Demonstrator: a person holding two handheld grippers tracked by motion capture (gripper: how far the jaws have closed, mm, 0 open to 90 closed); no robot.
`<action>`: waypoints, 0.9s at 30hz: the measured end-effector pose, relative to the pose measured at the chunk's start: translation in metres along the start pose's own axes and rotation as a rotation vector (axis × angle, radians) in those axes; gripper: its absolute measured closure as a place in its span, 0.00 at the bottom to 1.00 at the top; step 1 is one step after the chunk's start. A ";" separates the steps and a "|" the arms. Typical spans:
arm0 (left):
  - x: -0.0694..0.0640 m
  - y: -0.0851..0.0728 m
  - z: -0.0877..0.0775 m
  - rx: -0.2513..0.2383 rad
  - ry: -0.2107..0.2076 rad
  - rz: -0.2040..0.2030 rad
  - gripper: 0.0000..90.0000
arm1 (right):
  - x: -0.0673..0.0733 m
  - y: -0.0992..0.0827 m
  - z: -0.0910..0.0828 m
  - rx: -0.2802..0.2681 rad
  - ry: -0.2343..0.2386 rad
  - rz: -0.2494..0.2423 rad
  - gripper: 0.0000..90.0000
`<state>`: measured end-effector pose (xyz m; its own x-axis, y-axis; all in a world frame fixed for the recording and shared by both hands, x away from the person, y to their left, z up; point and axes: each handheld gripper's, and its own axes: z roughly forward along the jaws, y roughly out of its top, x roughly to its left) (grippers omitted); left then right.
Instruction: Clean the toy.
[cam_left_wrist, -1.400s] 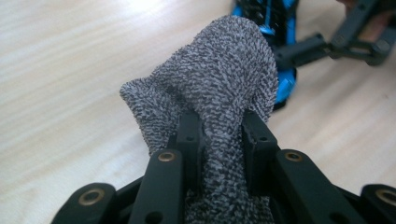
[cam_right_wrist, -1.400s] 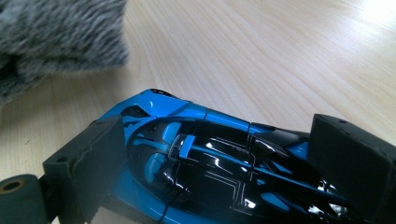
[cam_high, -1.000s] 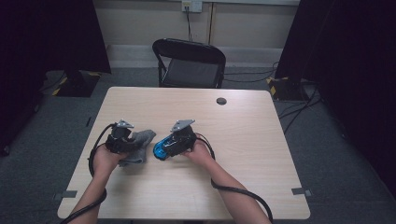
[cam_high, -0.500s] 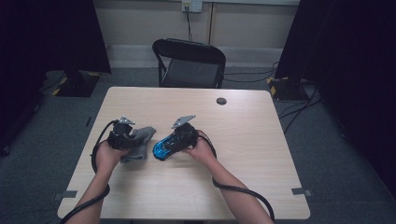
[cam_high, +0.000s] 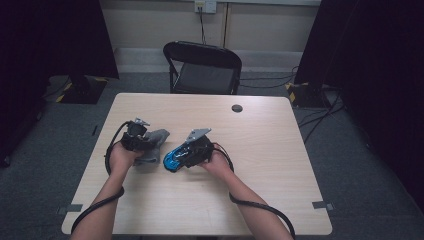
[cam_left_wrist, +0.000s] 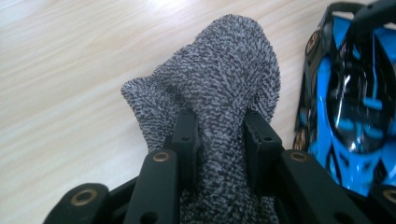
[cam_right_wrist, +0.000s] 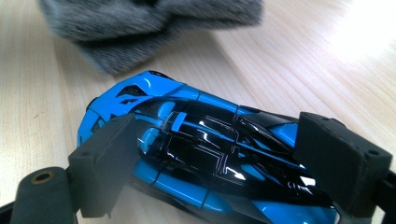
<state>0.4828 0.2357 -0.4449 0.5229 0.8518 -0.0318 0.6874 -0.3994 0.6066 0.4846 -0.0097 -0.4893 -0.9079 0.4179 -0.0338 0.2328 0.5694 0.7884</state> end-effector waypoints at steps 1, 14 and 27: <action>-0.001 0.003 0.004 0.004 0.006 0.006 0.77 | 0.000 0.000 0.000 -0.001 0.000 0.000 0.15; -0.014 0.015 0.021 -0.015 0.064 0.016 0.46 | -0.002 -0.001 0.000 -0.014 0.008 0.004 0.15; -0.009 -0.015 0.033 0.007 0.090 -0.055 0.55 | -0.001 -0.003 0.000 -0.026 0.007 0.008 0.15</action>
<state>0.4847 0.2228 -0.4802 0.4373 0.8993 0.0071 0.7172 -0.3535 0.6005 0.4848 -0.0117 -0.4917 -0.9083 0.4176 -0.0233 0.2311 0.5475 0.8043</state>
